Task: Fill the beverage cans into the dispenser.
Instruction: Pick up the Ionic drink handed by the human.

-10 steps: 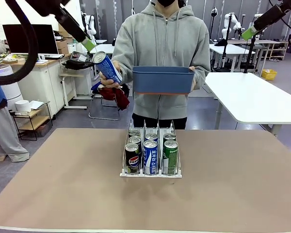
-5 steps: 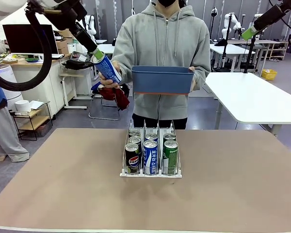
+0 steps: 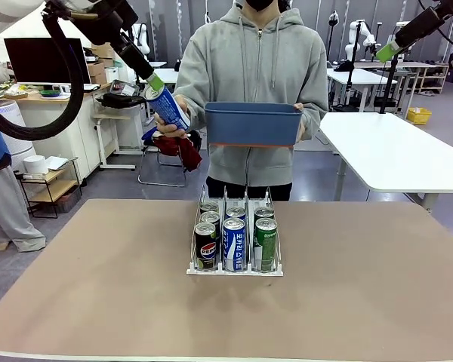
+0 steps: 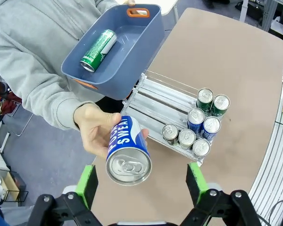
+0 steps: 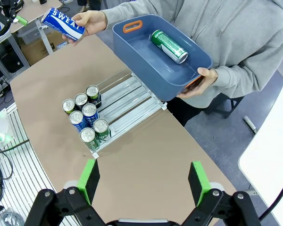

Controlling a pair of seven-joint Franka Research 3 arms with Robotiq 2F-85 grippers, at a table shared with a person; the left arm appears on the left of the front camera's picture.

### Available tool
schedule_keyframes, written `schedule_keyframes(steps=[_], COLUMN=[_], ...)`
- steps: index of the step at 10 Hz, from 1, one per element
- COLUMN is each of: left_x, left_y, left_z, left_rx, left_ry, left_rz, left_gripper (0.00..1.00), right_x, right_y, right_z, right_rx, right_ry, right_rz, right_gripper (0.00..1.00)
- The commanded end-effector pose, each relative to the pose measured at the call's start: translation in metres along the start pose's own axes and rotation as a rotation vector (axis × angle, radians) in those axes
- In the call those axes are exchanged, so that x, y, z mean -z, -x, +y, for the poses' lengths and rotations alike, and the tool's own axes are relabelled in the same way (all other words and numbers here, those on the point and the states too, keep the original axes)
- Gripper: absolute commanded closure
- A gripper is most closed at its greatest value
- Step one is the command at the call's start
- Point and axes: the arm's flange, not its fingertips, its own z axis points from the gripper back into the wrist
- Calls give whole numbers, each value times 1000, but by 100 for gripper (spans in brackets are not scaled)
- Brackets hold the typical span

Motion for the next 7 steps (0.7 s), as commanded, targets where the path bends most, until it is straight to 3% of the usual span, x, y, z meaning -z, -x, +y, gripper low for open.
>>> schedule_keyframes(steps=[1, 7], left_x=[10, 53], left_y=[2, 7], left_z=[10, 38], left_rx=[-13, -50], left_ry=[15, 50], left_rz=[36, 45], left_gripper=[0, 0], right_x=[0, 0], right_y=[0, 0], right_z=[1, 1], right_rx=[-1, -1], right_ry=[-3, -3], right_rz=[2, 2], right_gripper=[0, 0])
